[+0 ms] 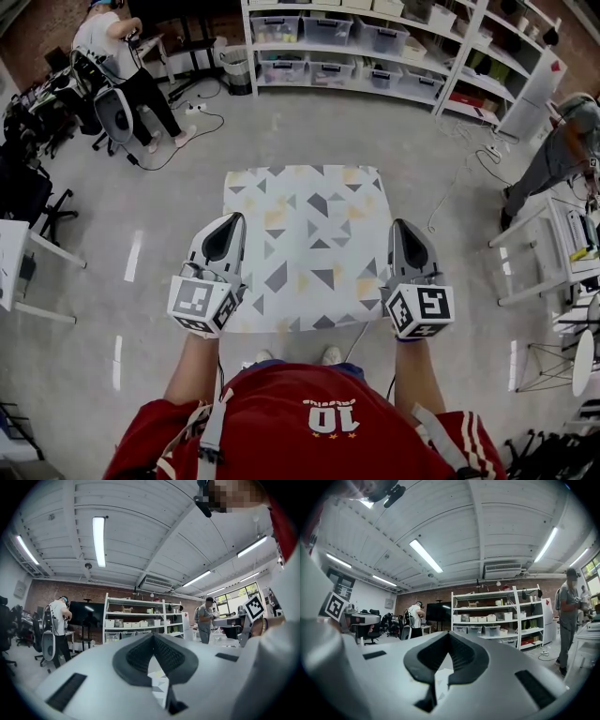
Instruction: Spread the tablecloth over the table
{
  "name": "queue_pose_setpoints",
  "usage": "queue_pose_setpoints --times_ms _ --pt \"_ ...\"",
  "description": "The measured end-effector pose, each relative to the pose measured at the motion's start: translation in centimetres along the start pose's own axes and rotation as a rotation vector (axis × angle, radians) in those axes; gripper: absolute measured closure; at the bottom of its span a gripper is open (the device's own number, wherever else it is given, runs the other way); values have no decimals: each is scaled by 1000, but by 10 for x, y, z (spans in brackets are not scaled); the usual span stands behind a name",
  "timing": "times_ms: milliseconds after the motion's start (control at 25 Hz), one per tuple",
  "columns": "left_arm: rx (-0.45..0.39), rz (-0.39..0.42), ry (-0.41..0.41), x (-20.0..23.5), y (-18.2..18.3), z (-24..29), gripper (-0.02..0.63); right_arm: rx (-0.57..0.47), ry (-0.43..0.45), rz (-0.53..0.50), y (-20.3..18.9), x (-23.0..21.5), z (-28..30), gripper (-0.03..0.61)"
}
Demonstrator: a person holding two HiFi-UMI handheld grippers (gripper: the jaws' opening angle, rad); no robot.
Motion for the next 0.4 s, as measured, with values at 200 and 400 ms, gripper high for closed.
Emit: queue_pose_setpoints --times_ms 200,400 --pt "0 11 -2 2 -1 -1 609 -8 -11 6 -2 1 0 566" --pt "-5 19 -3 4 3 -3 609 -20 -3 14 -2 2 -3 566"
Point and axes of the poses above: the fingertips, and each gripper's own axes: z forward along the fingers, x to its left, y out of its top, the point moved 5 cm from there along -z, backward along the fingers, and after that the axes turned 3 degrees about -z, right-handed, at the moved point
